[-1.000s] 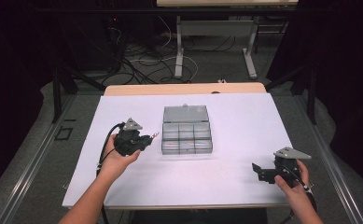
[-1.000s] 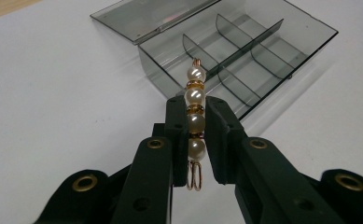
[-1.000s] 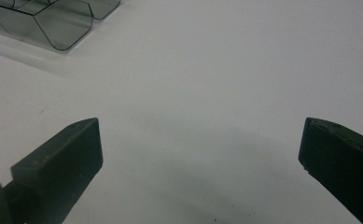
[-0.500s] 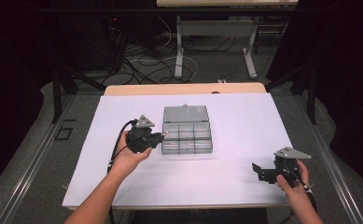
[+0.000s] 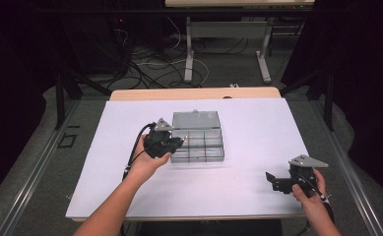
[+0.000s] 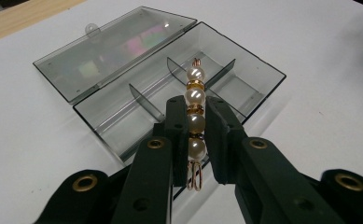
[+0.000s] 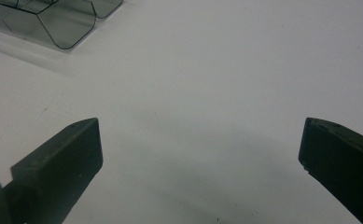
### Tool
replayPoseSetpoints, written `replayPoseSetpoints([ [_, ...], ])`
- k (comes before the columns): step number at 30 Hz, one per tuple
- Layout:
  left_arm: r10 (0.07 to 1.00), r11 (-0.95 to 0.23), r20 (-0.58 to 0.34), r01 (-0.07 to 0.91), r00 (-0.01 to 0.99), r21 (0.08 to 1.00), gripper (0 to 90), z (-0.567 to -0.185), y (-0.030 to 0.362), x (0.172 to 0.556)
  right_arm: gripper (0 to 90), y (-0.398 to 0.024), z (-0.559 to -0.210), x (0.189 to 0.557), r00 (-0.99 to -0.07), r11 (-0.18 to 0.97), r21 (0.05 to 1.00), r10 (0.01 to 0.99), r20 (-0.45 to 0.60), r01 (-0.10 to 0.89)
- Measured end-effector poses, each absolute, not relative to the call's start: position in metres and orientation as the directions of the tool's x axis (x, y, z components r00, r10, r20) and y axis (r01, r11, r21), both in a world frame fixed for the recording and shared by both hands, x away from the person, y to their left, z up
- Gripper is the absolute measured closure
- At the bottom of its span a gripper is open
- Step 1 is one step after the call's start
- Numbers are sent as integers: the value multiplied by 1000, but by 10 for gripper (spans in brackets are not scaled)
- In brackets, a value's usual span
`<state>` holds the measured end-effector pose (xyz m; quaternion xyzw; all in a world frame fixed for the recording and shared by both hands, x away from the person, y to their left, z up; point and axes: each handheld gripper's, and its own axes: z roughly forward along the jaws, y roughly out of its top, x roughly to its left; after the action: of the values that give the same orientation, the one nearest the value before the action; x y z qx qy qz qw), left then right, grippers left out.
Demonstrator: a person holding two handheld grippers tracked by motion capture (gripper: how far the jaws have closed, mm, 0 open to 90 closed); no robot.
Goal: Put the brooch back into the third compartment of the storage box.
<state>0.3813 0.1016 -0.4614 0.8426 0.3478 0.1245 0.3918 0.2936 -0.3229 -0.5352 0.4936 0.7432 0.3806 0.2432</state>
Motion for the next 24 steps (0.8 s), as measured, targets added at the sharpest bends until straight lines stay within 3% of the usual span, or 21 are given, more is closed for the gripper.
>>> replayPoseSetpoints([
  [24,669,-444,-76,480,739,757,802,-456,59,399,0,-322,-537,294,-392,218,804,920,21,554],
])
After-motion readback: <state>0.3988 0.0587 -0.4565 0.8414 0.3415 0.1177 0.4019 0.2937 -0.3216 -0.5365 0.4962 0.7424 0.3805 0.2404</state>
